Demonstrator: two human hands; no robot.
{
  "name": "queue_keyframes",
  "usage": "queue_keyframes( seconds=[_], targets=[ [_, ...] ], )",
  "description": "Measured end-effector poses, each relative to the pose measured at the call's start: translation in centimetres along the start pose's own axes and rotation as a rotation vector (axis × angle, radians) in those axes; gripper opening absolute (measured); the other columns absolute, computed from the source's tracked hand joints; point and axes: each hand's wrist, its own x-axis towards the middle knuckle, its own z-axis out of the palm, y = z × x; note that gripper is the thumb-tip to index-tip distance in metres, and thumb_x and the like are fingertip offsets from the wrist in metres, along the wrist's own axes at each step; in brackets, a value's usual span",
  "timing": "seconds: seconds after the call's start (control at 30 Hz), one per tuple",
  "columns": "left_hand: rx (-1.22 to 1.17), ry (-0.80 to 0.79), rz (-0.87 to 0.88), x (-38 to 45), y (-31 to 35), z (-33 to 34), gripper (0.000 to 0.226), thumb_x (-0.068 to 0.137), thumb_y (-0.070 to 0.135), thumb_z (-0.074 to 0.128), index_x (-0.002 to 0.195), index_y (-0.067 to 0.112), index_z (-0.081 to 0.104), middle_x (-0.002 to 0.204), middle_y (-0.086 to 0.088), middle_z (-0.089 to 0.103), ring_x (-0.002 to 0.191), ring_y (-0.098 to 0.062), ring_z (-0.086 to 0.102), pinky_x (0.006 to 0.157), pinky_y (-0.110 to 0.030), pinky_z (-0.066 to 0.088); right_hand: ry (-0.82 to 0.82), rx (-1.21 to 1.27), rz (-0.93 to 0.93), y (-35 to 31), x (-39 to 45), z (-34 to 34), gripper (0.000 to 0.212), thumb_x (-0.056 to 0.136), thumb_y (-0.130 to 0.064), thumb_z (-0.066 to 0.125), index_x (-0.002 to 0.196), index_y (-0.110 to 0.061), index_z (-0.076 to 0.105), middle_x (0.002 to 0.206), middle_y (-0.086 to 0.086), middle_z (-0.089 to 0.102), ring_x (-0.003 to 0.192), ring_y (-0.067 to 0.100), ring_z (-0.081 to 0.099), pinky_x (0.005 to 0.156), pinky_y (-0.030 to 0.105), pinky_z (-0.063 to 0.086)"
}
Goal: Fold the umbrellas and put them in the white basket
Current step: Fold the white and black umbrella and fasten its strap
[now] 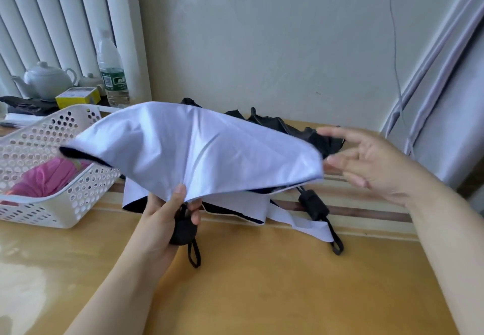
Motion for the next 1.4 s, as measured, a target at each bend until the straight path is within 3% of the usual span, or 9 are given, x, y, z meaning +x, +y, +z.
queue_keyframes(
  seconds=[0.17,0.4,0.53,0.73,0.93,1.03,1.13,1.3,1.4],
  targets=[
    [0.023,-0.054,0.035,0.1,0.1,-0.2,0.039,0.091,0.024,0.049,0.130,0.025,0.048,0.067,0.000,0.043,0.052,-0.017,0.040,0.055,-0.026,0.040,-0.112,-0.146,0.169,1.1,-0.2,1.4,0.069,0.082,-0.050,0.054,0.145,-0.037,0.030,0.115,-0.007,0.070,0.108,0.010,0.063,0.102,0.036,0.045],
    [-0.005,-0.130,-0.020,0.0,-0.1,-0.1,0.033,0.088,0.023,0.050,0.121,0.025,0.050,0.063,0.001,0.044,0.050,-0.016,0.038,0.053,-0.025,0.040,-0.093,-0.046,0.157,2.1,3.1,4.3,0.048,0.088,-0.052,0.055,0.135,-0.046,0.044,0.143,-0.021,0.042,0.133,0.007,0.036,0.105,0.034,0.035],
    [-0.010,-0.118,-0.023,0.4,0.2,-0.4,0.032,0.087,0.022,0.052,0.119,0.025,0.049,0.066,0.002,0.045,0.051,-0.016,0.039,0.052,-0.026,0.042,-0.133,0.261,0.094,1.3,3.3,3.8,0.028,0.083,-0.018,0.065,0.111,-0.016,0.062,0.106,-0.001,0.071,0.094,0.012,0.068,0.080,0.026,0.056],
    [0.122,-0.155,0.008,0.1,0.0,-0.5,0.034,0.087,0.020,0.063,0.118,0.024,0.049,0.085,0.003,0.052,0.057,-0.016,0.043,0.055,-0.026,0.043,-0.373,0.216,0.248,0.2,1.6,2.0,0.033,0.066,-0.033,0.084,0.092,-0.014,0.075,0.100,0.004,0.073,0.090,0.015,0.070,0.078,0.026,0.056],
    [0.132,-0.099,0.108,0.0,-0.4,-0.3,0.031,0.084,0.022,0.056,0.115,0.025,0.049,0.084,-0.002,0.051,0.053,-0.018,0.043,0.054,-0.028,0.043,0.052,0.248,-0.094,-2.1,-1.5,1.4,0.018,0.067,-0.010,0.063,0.066,-0.025,0.074,0.054,-0.007,0.061,0.030,0.001,0.038,0.033,0.012,0.029],
    [0.150,-0.107,0.085,-0.2,-0.5,-0.2,0.033,0.083,0.023,0.057,0.115,0.022,0.048,0.085,-0.003,0.052,0.054,-0.018,0.043,0.054,-0.028,0.043,0.024,0.011,0.059,0.0,-1.9,1.3,0.041,0.084,-0.005,0.062,0.108,-0.037,0.071,0.082,0.012,0.070,0.035,0.004,0.034,0.038,0.013,0.029],
    [0.243,-0.151,0.039,-0.4,-1.1,-0.1,0.031,0.082,0.028,0.057,0.109,0.015,0.048,0.077,-0.009,0.046,0.056,-0.021,0.045,0.054,-0.026,0.043,0.310,-0.485,0.208,1.0,-1.0,2.1,0.045,0.095,-0.018,0.059,0.138,-0.030,0.051,0.085,0.008,0.073,0.057,0.012,0.051,0.054,0.021,0.040],
    [0.300,-0.178,0.009,-0.5,-1.4,0.1,0.036,0.082,0.031,0.058,0.114,0.014,0.050,0.074,-0.007,0.049,0.056,-0.020,0.049,0.055,-0.026,0.044,0.646,-0.796,-0.509,-3.9,0.2,8.1,0.030,0.089,-0.033,0.062,0.111,-0.014,0.065,0.101,0.006,0.060,0.096,0.028,0.055,0.086,0.041,0.046],
    [0.327,-0.179,-0.003,-0.6,-1.3,0.0,0.037,0.082,0.034,0.058,0.113,0.015,0.050,0.073,-0.007,0.051,0.057,-0.021,0.050,0.057,-0.027,0.044,0.356,-0.851,-0.256,-5.5,2.3,9.4,0.031,0.094,-0.041,0.055,0.097,-0.011,0.065,0.090,0.004,0.064,0.088,0.024,0.057,0.077,0.034,0.046]
  ],
)
